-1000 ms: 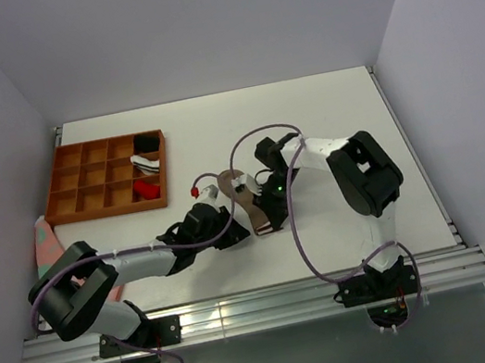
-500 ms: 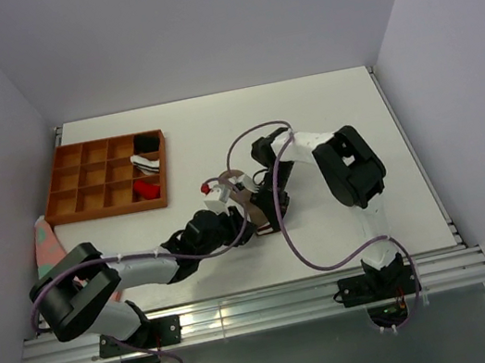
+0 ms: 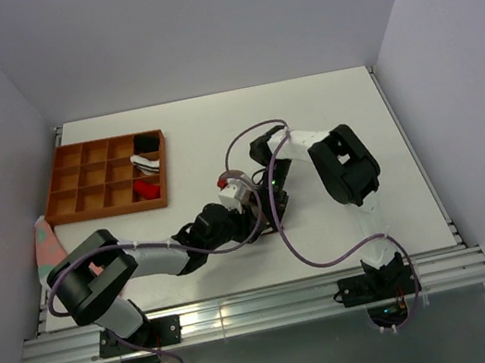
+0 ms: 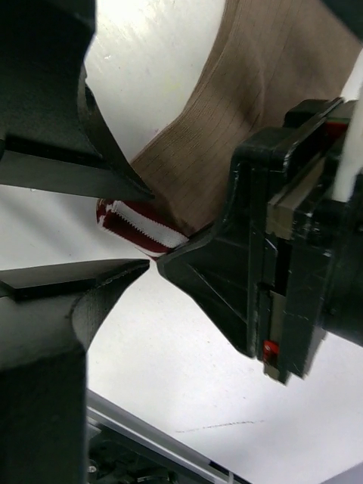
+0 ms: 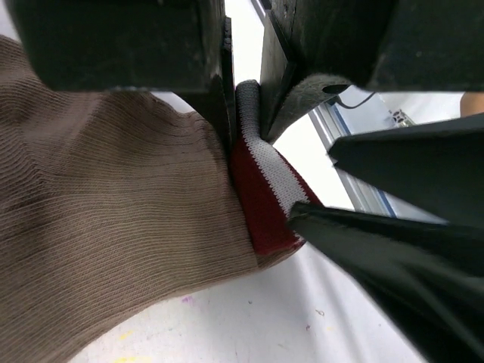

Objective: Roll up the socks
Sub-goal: Roll the sock at the center of the board.

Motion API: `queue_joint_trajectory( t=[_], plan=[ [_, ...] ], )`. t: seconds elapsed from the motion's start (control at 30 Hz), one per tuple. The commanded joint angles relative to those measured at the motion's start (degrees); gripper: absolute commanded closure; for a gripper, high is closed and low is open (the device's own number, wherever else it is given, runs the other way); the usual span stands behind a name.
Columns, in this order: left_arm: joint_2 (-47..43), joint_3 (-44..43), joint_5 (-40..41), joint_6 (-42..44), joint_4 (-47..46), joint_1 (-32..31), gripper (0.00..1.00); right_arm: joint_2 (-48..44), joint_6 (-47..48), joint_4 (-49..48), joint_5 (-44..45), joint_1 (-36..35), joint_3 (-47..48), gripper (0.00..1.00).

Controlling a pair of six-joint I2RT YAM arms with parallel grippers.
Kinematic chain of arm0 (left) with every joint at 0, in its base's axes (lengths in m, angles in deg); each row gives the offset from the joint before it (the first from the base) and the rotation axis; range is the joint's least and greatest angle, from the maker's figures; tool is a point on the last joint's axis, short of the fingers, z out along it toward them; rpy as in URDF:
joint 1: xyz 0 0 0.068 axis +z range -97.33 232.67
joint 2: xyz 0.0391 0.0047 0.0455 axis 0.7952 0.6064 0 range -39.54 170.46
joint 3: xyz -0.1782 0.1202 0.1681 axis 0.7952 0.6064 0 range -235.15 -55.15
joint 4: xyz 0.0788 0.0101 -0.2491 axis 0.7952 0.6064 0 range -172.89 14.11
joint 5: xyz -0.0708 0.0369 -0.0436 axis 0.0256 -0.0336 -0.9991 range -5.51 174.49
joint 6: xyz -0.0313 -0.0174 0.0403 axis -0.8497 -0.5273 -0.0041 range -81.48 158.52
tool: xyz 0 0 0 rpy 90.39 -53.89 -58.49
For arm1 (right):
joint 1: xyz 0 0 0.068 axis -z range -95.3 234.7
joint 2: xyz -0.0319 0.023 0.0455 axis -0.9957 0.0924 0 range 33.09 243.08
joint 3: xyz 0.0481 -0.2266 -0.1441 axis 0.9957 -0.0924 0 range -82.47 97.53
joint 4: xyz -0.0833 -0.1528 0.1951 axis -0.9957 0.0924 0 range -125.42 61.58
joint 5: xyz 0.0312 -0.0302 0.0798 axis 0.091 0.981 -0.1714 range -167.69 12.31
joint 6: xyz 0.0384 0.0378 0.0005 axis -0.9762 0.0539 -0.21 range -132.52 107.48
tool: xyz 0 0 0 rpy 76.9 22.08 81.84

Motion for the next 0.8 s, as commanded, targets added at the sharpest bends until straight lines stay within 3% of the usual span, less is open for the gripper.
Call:
queue_joint_trajectory(
  t=[0.0,0.27,0.4,0.5,0.63,0.77],
  plan=[
    [1.6,-1.9,-2.4,1.9,-2.6,-0.2,0.58,0.2,0.2,2.0,-0.4,0.2,2.0,0.83],
    [5.3,-1.5,-4.2,0.1,-5.6,-0.2,0.59,0.4,0.5,2.0,-0.4,0.2,1.7,0.83],
    [6.7,-2.9,-5.0,-0.9,-4.2,-0.2,0.67,0.3,0.1,1.3,-0.2,0.2,1.5,0.82],
    [7.4,-2.8,-5.6,-2.0,-4.4,-0.2,0.85,0.0,-1.0,0.1,-0.4,0.2,1.2,0.79],
    [8.8,-2.9,-6.6,-3.5,-4.0,-0.2,1.0,-1.5,-3.5,-3.2,-0.2,0.2,-0.1,0.68],
    [9.7,-1.4,-6.8,-6.4,-4.8,-0.2,1.0,-3.9,-7.0,-8.0,0.4,0.4,-1.9,0.58]
  ],
)
